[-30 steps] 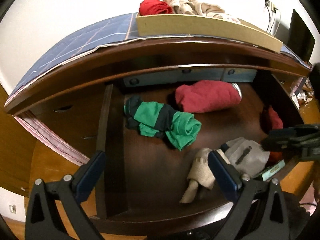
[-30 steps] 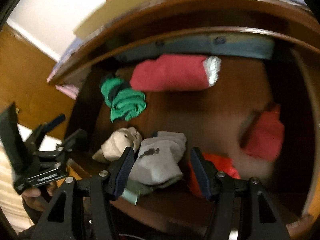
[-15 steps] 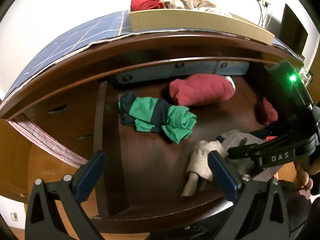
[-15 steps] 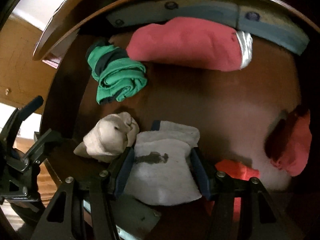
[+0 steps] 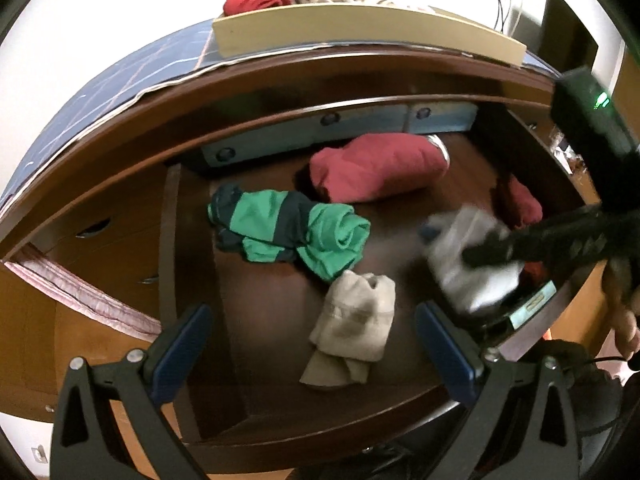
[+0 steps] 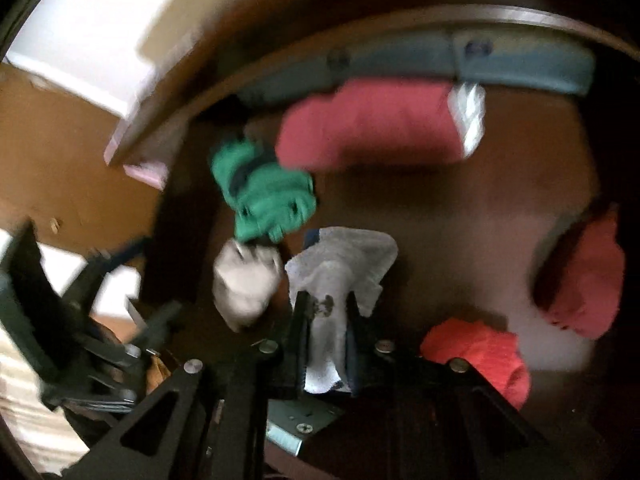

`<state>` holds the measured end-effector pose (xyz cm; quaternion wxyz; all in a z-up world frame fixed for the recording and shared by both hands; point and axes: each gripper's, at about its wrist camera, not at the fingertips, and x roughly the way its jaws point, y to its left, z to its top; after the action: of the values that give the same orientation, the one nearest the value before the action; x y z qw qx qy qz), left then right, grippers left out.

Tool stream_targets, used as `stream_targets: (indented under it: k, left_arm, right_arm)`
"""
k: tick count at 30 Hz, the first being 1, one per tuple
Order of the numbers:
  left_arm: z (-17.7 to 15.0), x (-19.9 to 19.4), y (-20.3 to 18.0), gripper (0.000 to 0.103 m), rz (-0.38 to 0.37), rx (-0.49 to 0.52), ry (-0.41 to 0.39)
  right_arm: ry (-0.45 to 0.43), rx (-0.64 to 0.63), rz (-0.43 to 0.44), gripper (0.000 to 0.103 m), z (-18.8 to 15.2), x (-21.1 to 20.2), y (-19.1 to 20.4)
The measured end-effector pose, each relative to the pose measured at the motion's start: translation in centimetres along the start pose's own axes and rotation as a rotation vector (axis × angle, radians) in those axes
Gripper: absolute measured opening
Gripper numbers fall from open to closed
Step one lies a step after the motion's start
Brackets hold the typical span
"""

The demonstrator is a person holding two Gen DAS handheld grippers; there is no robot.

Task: Take underwear out of drawer
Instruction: 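Grasp grey sock with the right tool while the left tool grasps beige sock, then lift both socks out of the drawer and carry them over the tray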

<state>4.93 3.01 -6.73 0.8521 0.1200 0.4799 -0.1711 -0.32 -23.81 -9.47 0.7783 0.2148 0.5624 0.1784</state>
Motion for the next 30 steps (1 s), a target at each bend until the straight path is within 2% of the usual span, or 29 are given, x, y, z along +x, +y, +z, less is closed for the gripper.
stream_targets:
  k: [6, 8, 10, 13, 16, 18, 21, 22, 23, 25, 30]
  left_arm:
    - [1.1, 1.3, -0.9, 0.1, -0.038, 0.001, 0.044]
    - [1.5, 2.2, -1.1, 0.088, -0.04, -0.006, 0.08]
    - [1.8, 3.4, -1.3, 0.078, -0.049, -0.008, 0.136]
    - [1.8, 5.2, -1.7, 0.076, -0.048, -0.003, 0.214]
    - [1.9, 6.1, -2.0, 0.07, -0.052, 0.011, 0.253]
    - [2.0, 6.3, -2.2, 0.07, -0.024, 0.025, 0.259]
    - [2.0, 6.7, -2.2, 0.069, -0.023, 0.032, 0.293]
    - [2.0, 6.9, -2.3, 0.064, -0.017, 0.033, 0.308]
    - [1.9, 7.2, -2.3, 0.054, -0.015, 0.035, 0.319]
    - [1.8, 7.7, -2.3, 0.041, -0.006, 0.039, 0.33]
    - [1.5, 6.8, -2.4, 0.035, -0.004, 0.027, 0.259]
  right_arm:
    - [-0.195, 0.003, 0.038, 0.017, 0.4, -3.8, 0.5]
    - [-0.248, -0.01, 0.043, 0.017, 0.1, -4.6, 0.6]
    - [-0.31, -0.037, 0.005, 0.017, -0.3, -5.7, 1.3]
    - [-0.375, -0.085, -0.034, 0.017, -0.5, -7.1, 1.7]
    - [-0.416, -0.102, -0.038, 0.017, -1.1, -8.1, 1.9]
    - [-0.439, -0.112, -0.05, 0.017, -1.4, -8.5, 2.0]
    - [-0.467, -0.121, -0.051, 0.017, -2.1, -9.5, 2.3]
    - [-0.48, -0.129, -0.061, 0.017, -2.3, -9.7, 2.5]
    - [-0.491, -0.138, -0.074, 0.017, -2.5, -9.9, 2.8]
    - [-0.518, -0.154, -0.099, 0.017, -2.8, -10.2, 3.3]
    - [-0.548, -0.161, -0.121, 0.017, -3.1, -10.7, 3.5]
